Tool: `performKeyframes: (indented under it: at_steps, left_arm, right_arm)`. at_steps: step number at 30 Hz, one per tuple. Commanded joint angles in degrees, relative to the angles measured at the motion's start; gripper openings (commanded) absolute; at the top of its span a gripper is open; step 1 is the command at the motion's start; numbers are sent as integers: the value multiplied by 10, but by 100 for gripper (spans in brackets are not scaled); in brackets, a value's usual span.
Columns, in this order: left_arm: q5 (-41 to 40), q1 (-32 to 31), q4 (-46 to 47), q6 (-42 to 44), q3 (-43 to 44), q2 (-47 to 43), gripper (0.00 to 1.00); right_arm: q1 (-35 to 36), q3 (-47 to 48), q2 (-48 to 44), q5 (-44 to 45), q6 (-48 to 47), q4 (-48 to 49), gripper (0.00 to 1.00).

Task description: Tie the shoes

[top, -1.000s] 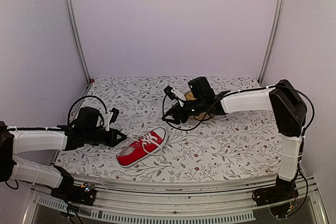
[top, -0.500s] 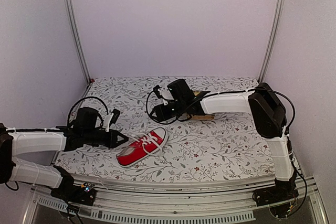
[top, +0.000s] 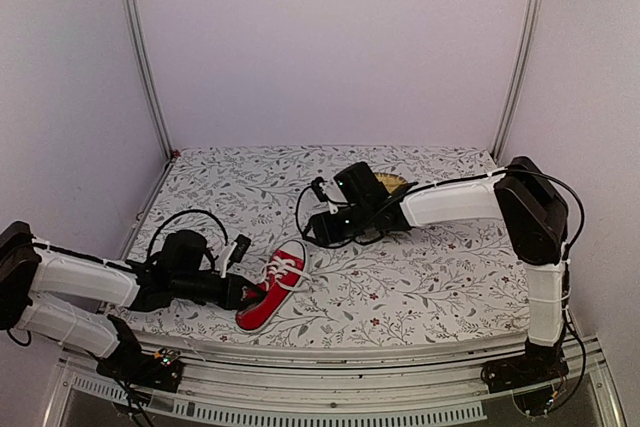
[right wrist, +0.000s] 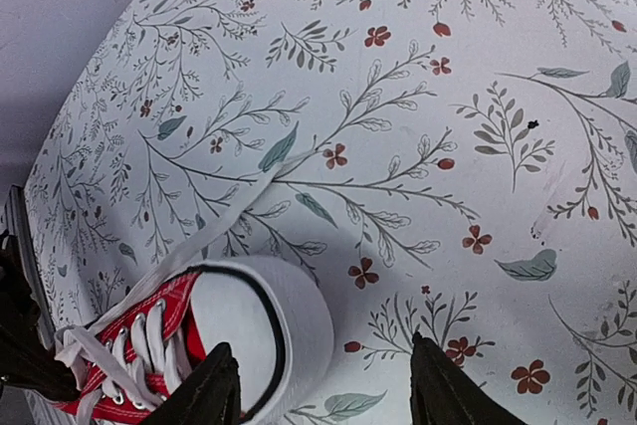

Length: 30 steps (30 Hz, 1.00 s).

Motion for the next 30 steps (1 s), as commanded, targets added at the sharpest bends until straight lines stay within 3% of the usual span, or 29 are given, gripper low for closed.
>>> performKeyframes:
  at_steps: [1, 7, 18, 25, 30]
  left_arm:
    - [-37, -53, 45, -66, -14, -24, 0]
    - [-91, -71, 33, -117, -25, -115, 0]
    - [-138, -56, -202, -100, 41, -226, 0]
    - [-85, 22, -295, -66, 105, -251, 0]
    - [-26, 42, -304, -33, 150, -235, 0]
  right_arm:
    - [19, -42, -69, 3, 9, 10, 58]
    - [46, -118, -130, -38, 51, 66, 58]
    - [97, -132, -151, -1, 84, 85, 57]
    - [99, -123, -164, 40, 50, 63, 57]
    - [104, -167, -202, -36, -4, 142, 56]
